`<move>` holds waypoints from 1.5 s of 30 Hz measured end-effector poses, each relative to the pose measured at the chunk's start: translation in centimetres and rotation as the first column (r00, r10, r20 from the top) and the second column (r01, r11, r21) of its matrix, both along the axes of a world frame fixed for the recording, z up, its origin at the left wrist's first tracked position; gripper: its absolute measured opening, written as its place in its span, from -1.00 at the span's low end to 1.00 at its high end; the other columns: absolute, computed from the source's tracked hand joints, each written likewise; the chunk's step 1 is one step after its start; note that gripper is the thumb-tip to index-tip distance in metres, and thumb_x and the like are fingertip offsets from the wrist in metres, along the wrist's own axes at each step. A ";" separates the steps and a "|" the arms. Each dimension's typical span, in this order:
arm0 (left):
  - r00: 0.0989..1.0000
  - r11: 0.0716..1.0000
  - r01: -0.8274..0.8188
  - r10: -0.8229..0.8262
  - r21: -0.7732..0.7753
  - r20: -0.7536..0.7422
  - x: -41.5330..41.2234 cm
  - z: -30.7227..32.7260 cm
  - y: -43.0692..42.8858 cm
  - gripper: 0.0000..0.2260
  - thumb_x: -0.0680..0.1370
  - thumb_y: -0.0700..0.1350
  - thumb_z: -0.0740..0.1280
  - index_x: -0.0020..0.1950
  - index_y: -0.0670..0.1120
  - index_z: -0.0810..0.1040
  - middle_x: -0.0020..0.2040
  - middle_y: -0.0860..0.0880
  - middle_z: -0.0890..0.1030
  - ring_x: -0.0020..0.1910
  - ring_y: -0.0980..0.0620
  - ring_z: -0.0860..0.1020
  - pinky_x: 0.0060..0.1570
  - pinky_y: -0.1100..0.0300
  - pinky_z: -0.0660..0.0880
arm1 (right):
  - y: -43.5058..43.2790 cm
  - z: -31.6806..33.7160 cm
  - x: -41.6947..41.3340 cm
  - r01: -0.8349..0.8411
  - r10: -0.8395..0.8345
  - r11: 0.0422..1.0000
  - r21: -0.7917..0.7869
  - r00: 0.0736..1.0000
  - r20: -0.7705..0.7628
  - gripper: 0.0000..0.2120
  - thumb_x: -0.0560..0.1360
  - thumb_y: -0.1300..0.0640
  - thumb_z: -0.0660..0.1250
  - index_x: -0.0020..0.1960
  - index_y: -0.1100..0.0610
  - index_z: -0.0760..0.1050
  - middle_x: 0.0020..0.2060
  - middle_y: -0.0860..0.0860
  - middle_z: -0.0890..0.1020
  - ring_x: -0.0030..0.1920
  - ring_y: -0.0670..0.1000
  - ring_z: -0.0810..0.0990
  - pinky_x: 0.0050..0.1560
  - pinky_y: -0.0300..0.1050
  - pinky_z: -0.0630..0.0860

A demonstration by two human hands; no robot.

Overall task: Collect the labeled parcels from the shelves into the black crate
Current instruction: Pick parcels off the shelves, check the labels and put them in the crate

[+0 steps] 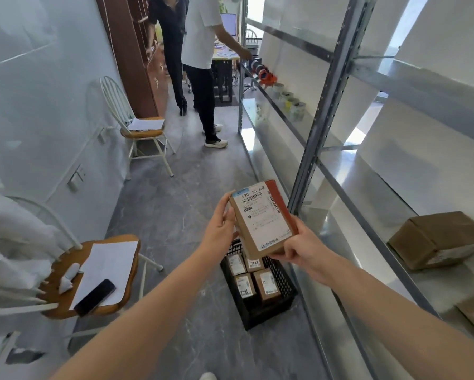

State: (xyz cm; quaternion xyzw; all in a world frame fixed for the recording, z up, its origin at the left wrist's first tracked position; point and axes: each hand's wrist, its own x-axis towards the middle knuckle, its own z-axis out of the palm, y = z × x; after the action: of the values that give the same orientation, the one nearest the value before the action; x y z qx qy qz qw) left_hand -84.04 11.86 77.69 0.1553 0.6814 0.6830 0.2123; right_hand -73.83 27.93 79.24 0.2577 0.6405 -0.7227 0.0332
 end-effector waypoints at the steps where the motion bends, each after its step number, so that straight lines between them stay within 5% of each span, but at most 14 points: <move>1: 1.000 1.000 0.004 -0.004 0.011 0.000 -0.9 -0.2 -0.1 -0.67 0.69 0.01 0.05 0.45 0.21 0.26 0.28 -0.04 0.56 0.23 0.06 0.55 -0.10 0.31 0.57 | -0.1 0.0 -0.7 0.005 -0.005 1.000 0.005 1.000 0.003 -0.14 0.34 0.62 0.04 0.49 -0.05 0.22 0.27 0.07 0.54 0.25 0.12 0.55 0.14 0.14 0.61; 9: 1.000 0.995 -0.018 0.020 0.102 -0.019 -9.5 -1.0 -2.4 -0.71 0.67 0.05 0.07 0.36 0.34 0.31 0.44 -0.01 0.39 0.36 0.06 0.44 -0.03 0.33 0.59 | -3.3 0.6 -9.2 0.051 -0.052 0.996 0.074 0.998 0.018 -0.13 0.34 0.60 0.06 0.47 -0.09 0.22 0.28 0.05 0.54 0.25 0.10 0.55 0.07 0.06 0.65; 13: 1.000 0.996 -0.017 0.018 0.090 -0.009 -13.4 -1.2 -4.9 -0.65 0.69 0.01 0.05 0.49 0.18 0.26 0.37 0.06 0.46 0.29 0.18 0.48 0.02 0.30 0.57 | -5.4 -0.3 -13.5 0.077 -0.079 0.995 0.064 0.996 0.030 -0.10 0.30 0.61 0.03 0.47 -0.10 0.25 0.25 0.03 0.56 0.22 0.11 0.57 0.10 0.12 0.64; 21: 0.999 0.999 -0.048 0.048 -0.002 -0.008 -17.6 -1.5 -8.9 -0.72 0.71 -0.09 0.03 0.38 0.17 0.31 0.13 0.14 0.53 -0.05 0.40 0.58 -0.23 0.40 0.55 | -9.5 -2.1 -18.3 0.036 -0.037 0.999 0.015 0.998 0.056 -0.12 0.33 0.62 0.02 0.47 -0.09 0.26 0.24 0.05 0.56 0.20 0.12 0.57 0.13 0.13 0.62; 26: 0.993 0.993 -0.114 0.114 -0.026 -0.004 -19.8 -1.6 -10.3 -0.70 0.70 -0.03 0.04 0.41 0.23 0.31 0.20 0.18 0.54 0.14 0.26 0.54 -0.10 0.31 0.56 | -10.1 -2.0 -21.5 -0.024 0.025 0.999 -0.022 0.998 0.055 -0.11 0.29 0.63 0.03 0.47 -0.05 0.26 0.23 0.06 0.55 0.22 0.12 0.54 0.11 0.15 0.63; 31: 0.984 0.983 -0.178 0.177 -0.052 -0.024 -21.7 -1.0 -10.7 -0.71 0.70 -0.05 0.04 0.39 0.22 0.30 0.14 0.21 0.56 0.05 0.35 0.56 -0.10 0.30 0.56 | -9.8 -2.2 -24.7 -0.088 0.090 0.995 -0.049 0.995 0.038 -0.12 0.28 0.62 0.03 0.45 -0.03 0.28 0.22 0.06 0.56 0.21 0.13 0.54 0.08 0.16 0.63; 35: 0.978 0.976 -0.209 0.207 -0.057 -0.042 -23.7 -0.4 -9.0 -0.70 0.70 -0.07 0.04 0.41 0.18 0.31 0.16 0.15 0.57 0.05 0.32 0.57 -0.14 0.33 0.58 | -8.1 -2.1 -26.8 -0.112 0.113 0.993 -0.047 0.994 0.009 -0.14 0.27 0.60 0.04 0.45 -0.01 0.30 0.20 0.07 0.60 0.19 0.12 0.56 0.08 0.17 0.64; 39: 0.971 0.970 -0.235 0.232 -0.062 -0.053 -25.4 -0.1 -4.6 -0.70 0.70 -0.03 0.06 0.40 0.23 0.31 0.26 0.06 0.55 0.16 0.20 0.54 0.02 0.21 0.58 | -3.6 -1.5 -28.6 -0.119 0.119 0.991 -0.060 0.993 -0.007 -0.17 0.26 0.59 0.02 0.40 0.01 0.33 0.17 0.08 0.61 0.20 0.14 0.56 0.11 0.24 0.60; 45: 0.974 0.975 -0.220 0.217 -0.044 -0.060 -27.3 0.7 4.3 -0.72 0.70 -0.07 0.06 0.36 0.21 0.32 0.23 0.06 0.55 0.10 0.27 0.54 -0.06 0.29 0.59 | 4.9 -1.1 -30.9 -0.075 0.074 0.995 -0.072 0.997 -0.014 -0.19 0.28 0.61 0.00 0.36 -0.02 0.35 0.17 0.11 0.60 0.20 0.17 0.56 0.14 0.27 0.59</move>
State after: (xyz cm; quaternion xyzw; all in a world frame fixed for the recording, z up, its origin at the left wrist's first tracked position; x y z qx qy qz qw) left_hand -111.37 16.17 78.37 0.0927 0.7170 0.6802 0.1211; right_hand -104.70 32.88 78.16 0.2278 0.6232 -0.7452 0.0658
